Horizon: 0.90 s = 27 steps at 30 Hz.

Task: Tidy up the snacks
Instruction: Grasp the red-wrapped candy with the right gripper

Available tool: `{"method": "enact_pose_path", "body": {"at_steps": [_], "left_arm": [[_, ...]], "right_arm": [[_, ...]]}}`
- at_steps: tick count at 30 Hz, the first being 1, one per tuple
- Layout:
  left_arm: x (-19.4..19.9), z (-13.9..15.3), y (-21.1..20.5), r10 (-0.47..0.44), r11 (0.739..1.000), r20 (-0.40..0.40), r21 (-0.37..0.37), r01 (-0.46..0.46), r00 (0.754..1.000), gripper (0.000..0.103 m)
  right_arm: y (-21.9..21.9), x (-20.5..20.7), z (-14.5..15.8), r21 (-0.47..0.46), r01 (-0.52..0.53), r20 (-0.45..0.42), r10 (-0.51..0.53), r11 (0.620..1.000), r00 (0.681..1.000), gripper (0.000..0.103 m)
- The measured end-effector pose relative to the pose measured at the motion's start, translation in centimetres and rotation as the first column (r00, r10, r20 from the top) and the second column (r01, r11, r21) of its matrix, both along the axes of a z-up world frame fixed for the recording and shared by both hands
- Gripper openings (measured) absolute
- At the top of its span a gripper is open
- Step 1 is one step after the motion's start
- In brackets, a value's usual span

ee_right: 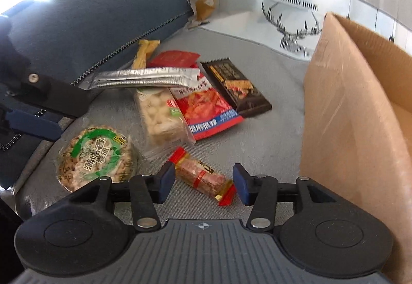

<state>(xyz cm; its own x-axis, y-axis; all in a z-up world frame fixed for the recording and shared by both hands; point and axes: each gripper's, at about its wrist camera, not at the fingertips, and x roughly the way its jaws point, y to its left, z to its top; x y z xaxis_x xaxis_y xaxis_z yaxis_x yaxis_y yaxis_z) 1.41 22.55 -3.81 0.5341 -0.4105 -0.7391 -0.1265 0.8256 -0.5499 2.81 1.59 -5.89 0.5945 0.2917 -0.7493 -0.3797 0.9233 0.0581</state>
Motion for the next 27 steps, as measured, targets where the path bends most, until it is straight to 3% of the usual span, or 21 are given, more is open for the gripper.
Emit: {"method": "enact_pose_path", "body": {"at_steps": [4, 6, 8, 17, 27], "left_arm": [[0.3, -0.2, -0.1, 0.000, 1.000, -0.020, 0.007, 0.000, 1.000, 0.081], [0.5, -0.3, -0.2, 0.000, 1.000, -0.030, 0.011, 0.000, 1.000, 0.081], [0.5, -0.4, -0.3, 0.003, 1.000, -0.036, 0.013, -0.002, 0.999, 0.081], [0.6, -0.6, -0.9, 0.002, 0.999, -0.058, 0.047, 0.001, 0.998, 0.082], [1.5, -0.9, -2.6, -0.031, 0.991, -0.096, 0.125, 0.042, 0.995, 0.088]], "right_arm": [[0.1, 0.1, -0.6, 0.019, -0.034, -0.055, 0.035, 0.999, 0.998, 0.051], [0.3, -0.2, -0.5, 0.023, -0.059, -0.055, 0.060, 0.998, 0.997, 0.033], [0.2, -0.4, -0.3, 0.039, -0.076, -0.064, 0.078, 0.996, 0.995, 0.023], [0.3, -2.3, 1.0, 0.074, -0.113, -0.067, 0.118, 0.991, 0.991, 0.021], [-0.4, -2.4, 0.6, 0.084, -0.072, -0.145, 0.084, 0.994, 0.986, 0.024]]}}
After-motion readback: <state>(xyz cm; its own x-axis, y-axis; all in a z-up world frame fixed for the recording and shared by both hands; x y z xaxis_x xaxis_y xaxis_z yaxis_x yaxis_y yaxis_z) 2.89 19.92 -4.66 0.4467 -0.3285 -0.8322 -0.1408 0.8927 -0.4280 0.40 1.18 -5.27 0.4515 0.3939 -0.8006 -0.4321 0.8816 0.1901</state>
